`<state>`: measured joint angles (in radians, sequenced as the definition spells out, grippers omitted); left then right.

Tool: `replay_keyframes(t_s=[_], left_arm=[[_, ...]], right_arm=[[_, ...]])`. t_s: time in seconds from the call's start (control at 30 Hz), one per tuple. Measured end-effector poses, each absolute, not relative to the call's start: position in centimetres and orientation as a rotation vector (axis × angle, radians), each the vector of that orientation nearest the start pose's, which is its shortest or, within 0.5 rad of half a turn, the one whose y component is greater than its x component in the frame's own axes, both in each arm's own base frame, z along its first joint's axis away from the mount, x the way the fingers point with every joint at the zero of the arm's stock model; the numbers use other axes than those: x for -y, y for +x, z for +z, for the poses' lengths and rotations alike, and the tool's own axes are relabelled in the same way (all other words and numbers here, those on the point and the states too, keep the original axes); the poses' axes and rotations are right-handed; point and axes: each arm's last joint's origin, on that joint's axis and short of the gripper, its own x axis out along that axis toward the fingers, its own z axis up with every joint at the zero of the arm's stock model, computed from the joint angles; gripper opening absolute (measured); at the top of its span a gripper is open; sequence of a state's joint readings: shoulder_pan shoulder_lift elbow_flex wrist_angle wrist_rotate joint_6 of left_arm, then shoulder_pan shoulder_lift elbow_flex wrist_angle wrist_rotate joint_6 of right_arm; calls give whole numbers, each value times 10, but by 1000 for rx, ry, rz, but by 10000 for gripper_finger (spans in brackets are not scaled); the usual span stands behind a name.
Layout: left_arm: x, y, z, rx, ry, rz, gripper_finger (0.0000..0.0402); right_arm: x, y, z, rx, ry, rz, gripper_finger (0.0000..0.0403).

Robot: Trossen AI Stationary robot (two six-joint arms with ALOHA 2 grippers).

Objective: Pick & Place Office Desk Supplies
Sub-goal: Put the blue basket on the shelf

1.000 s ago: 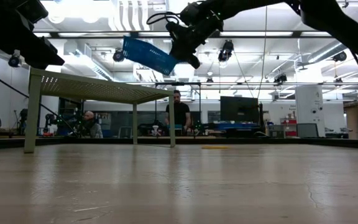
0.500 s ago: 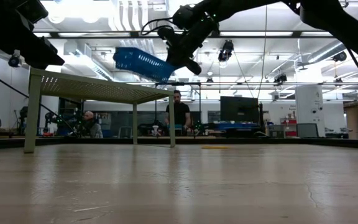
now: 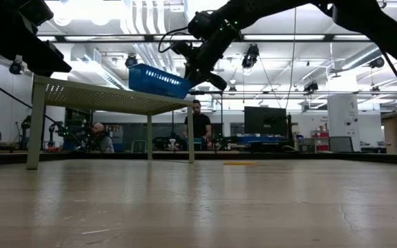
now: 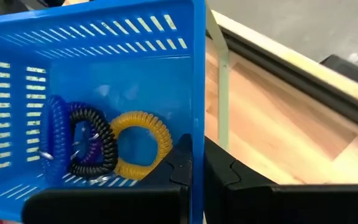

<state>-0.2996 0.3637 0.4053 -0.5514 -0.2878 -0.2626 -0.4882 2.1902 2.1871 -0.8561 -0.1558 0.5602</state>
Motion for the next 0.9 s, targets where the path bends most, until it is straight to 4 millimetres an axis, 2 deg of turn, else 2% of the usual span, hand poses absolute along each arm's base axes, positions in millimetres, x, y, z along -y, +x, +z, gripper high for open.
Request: replay_keyframes(t_s=[0.53, 0.9], left_arm=[[21, 97, 221, -485, -110, 52, 183], [21, 97, 221, -485, -110, 52, 183]], right_arm=[[222, 426, 303, -730, 769, -564, 10], [222, 427, 303, -728, 773, -554, 46]])
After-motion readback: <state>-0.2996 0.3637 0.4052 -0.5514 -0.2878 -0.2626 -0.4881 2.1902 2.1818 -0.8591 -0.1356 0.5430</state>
